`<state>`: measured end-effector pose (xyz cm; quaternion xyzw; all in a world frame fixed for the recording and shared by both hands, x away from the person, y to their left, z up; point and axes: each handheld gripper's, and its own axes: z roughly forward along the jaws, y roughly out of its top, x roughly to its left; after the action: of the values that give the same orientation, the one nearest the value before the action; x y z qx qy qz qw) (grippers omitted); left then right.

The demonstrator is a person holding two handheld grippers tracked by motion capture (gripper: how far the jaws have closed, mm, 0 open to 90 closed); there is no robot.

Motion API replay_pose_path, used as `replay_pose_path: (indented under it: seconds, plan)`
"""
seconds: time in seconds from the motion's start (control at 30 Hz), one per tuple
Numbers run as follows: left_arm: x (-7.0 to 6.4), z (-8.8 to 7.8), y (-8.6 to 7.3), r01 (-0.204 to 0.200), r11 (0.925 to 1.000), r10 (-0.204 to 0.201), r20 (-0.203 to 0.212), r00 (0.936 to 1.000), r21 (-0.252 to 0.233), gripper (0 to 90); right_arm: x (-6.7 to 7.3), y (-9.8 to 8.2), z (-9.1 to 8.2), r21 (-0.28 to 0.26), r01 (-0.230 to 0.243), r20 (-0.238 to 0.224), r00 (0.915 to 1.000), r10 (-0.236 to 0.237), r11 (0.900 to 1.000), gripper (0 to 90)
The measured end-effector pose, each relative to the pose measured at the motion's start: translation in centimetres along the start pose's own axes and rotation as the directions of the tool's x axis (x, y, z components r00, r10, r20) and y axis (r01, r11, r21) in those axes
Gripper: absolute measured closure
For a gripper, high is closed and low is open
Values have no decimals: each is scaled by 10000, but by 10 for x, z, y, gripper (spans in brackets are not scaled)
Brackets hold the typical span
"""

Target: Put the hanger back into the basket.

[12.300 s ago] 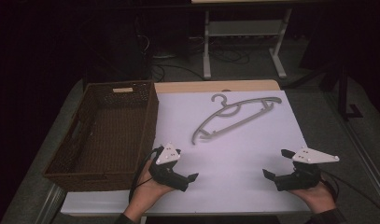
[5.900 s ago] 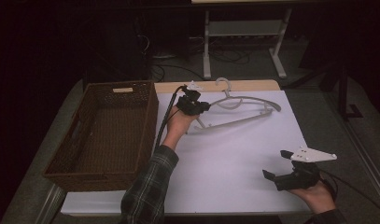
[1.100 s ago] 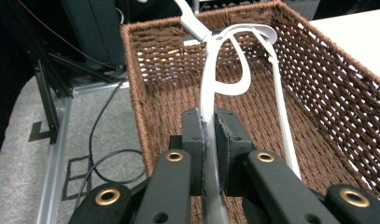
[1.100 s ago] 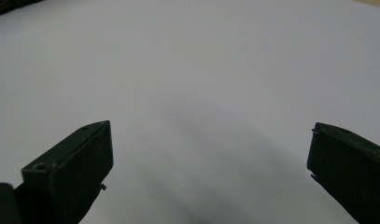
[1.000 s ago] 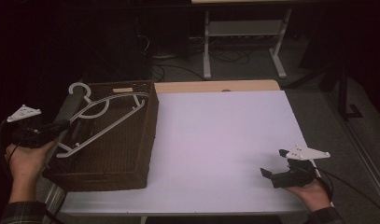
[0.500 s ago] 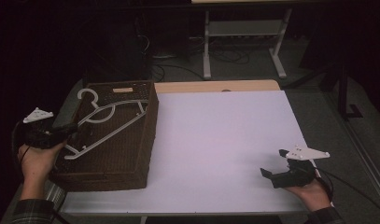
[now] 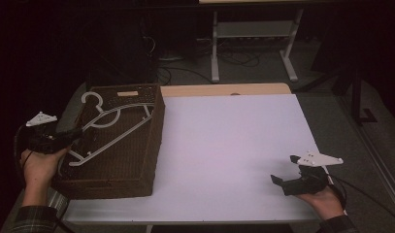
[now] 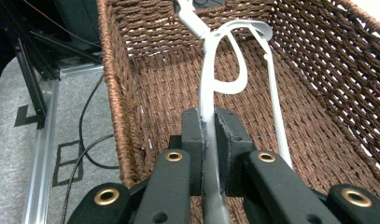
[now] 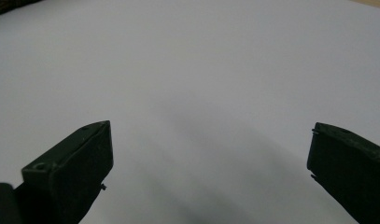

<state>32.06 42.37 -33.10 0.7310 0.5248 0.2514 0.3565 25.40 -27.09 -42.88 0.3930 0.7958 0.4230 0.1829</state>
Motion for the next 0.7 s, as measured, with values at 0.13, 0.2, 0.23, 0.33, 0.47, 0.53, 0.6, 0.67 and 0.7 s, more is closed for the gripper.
replay_pose_path:
  seconds: [0.13,0.2,0.23,0.33,0.47,0.53,0.6,0.67,0.7]
  plan:
    - [-1,2,1,-117,9997,113,162,9998,197,817,0,0,0,7,-1,0,10000,1,10000,0]
    - [-3,4,1,-193,9996,188,249,9995,189,809,0,0,0,5,6,1,10000,-6,10000,0]
    - [-3,4,1,-187,9998,184,276,9995,117,808,0,0,0,-2,-12,-5,10000,12,10000,0]
    - [-4,6,2,-120,9999,119,388,9992,28,788,0,0,0,-5,-31,8,10000,31,10000,0]
    - [-6,7,3,-182,9998,179,440,9989,58,747,-1,0,-1,-5,-10,20,10000,10,10000,0]
    - [-7,6,4,-155,9999,155,527,9985,-13,710,-1,0,-1,-12,-8,24,10000,8,10000,0]
    - [-10,6,6,-128,9999,131,580,9982,-45,656,-1,0,-1,-11,-4,19,10000,5,10000,0]
    - [-13,6,8,-137,9999,140,673,9976,-47,602,-1,0,-1,-3,-9,11,10000,9,10000,0]
    - [-15,6,10,-131,9999,136,734,9972,-66,571,-1,0,-1,-8,-5,20,10000,5,10000,0]
